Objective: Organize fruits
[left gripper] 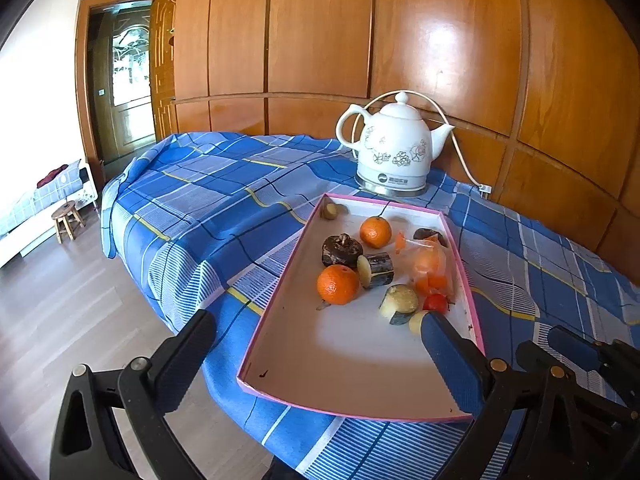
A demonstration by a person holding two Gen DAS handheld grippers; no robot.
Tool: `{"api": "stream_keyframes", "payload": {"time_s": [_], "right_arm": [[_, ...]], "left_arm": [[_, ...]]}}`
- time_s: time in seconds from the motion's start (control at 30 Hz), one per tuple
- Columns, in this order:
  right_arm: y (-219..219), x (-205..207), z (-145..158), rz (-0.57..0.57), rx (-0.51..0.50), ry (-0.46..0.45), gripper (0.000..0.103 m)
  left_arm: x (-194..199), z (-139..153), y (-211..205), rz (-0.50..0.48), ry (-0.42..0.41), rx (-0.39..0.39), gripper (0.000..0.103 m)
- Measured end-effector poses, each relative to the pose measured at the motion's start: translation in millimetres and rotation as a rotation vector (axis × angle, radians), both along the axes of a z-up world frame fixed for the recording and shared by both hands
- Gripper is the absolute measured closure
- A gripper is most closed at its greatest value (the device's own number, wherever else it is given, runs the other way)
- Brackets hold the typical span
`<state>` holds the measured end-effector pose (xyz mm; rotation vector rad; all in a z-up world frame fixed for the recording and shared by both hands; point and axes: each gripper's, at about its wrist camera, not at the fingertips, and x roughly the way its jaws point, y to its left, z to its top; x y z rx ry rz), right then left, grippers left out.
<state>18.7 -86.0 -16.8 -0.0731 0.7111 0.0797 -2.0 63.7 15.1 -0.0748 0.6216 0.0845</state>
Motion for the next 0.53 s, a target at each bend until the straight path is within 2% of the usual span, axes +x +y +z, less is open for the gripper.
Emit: {"api": "stream_keyframes", "payload": {"time_s": [0.53], "right_arm": [[-5.3,1.0,0.7,-0.008,-0.002,-0.005,0.065]], "left_arm": [[-2.3,1.5,-5.9,-0.073,-0.014,-0.02,0.0]]}}
